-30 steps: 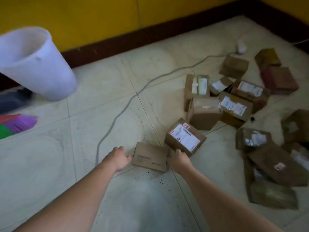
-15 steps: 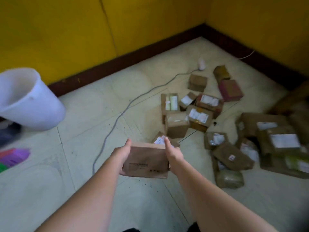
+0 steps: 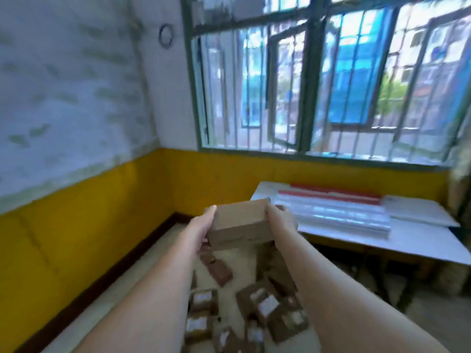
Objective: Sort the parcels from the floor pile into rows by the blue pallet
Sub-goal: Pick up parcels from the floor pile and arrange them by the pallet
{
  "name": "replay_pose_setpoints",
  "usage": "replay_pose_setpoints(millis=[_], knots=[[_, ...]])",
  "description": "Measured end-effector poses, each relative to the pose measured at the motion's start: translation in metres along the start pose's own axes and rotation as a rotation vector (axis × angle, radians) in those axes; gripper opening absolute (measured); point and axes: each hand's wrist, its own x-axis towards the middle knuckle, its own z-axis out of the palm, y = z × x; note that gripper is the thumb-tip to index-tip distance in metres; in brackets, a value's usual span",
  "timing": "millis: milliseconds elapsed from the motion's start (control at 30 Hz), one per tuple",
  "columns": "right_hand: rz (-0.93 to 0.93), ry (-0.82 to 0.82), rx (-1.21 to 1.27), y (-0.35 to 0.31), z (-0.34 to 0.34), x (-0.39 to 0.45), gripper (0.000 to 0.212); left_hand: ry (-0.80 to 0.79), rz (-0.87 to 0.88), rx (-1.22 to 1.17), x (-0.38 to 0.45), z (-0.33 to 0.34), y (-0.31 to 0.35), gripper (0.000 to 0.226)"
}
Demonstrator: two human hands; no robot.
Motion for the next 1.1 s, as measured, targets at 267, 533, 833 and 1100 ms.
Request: replay_pose_setpoints(millis=[267, 533, 833, 1100], knots=[[-0.131, 0.274, 0.169, 0.016, -0.293, -0.007, 0.061, -0.185, 0.145, -0.034, -0.154, 0.227, 0.053, 0.042], [0.171, 0.243, 0.309, 0.109, -0.535, -0.014, 0.051, -0.497, 0.102, 0.014, -0.241, 0.434, 0.043, 0.011], [0.294, 0.157, 0.487, 0.231, -0.707, -0.031, 0.039, -0.754, 0.154, 0.135, -0.258, 0.609, -0.003, 0.012], [0.368, 0.353, 0.6, 0.34, -0.788, -0.027, 0.032, -0.965, 0.089, 0.466, -0.252, 0.769, -0.052, 0.022]])
